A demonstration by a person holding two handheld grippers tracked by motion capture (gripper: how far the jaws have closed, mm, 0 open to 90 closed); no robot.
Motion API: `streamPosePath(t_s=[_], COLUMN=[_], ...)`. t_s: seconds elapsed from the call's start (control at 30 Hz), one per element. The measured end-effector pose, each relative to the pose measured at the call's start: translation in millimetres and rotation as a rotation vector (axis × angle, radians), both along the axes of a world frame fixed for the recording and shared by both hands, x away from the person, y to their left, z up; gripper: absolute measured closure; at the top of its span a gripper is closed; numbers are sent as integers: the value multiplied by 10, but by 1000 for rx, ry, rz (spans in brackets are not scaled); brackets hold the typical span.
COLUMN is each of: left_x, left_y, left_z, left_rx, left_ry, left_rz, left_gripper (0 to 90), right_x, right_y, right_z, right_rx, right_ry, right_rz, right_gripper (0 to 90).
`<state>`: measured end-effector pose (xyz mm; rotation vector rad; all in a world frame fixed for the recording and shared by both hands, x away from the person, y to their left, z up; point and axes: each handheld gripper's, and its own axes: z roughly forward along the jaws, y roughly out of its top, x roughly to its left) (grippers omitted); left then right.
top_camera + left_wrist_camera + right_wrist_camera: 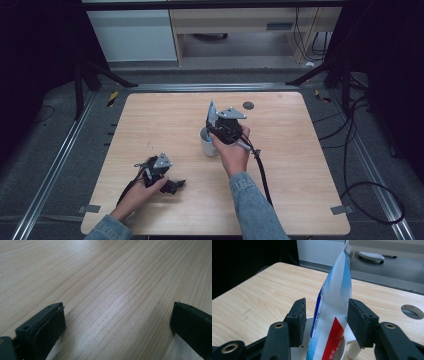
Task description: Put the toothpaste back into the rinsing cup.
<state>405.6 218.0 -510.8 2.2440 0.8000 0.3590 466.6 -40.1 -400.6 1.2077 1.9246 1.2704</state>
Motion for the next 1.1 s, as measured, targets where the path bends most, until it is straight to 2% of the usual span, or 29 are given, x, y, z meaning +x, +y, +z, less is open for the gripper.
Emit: streamPosePath(t_s=[0.17,0.3,0.6,0.63,0.73,1.1], left_x=[0,0,2,2,2,15], left_y=[0,0,1,1,1,-6], left_z=[0,0,1,1,0,0], left_rx=[0,0,2,2,1,0], left_ry=[0,0,-2,-2,-1,-2], left_rz=[0,0,-2,-2,-2,-5], left_gripper=[0,0,0,0,0,0], right_x=[0,13,46,55,64,71], right_y=[-11,-21,-31,-31,-43,-130], right_z=[24,45,98,114,139,203], right_rx=[-12,-35,-97,-122,-164,-201], right_ry=[2,13,57,80,89,149], right_rz=[2,3,27,29,24,52], right_gripper=[459,398,281,259,240,148])
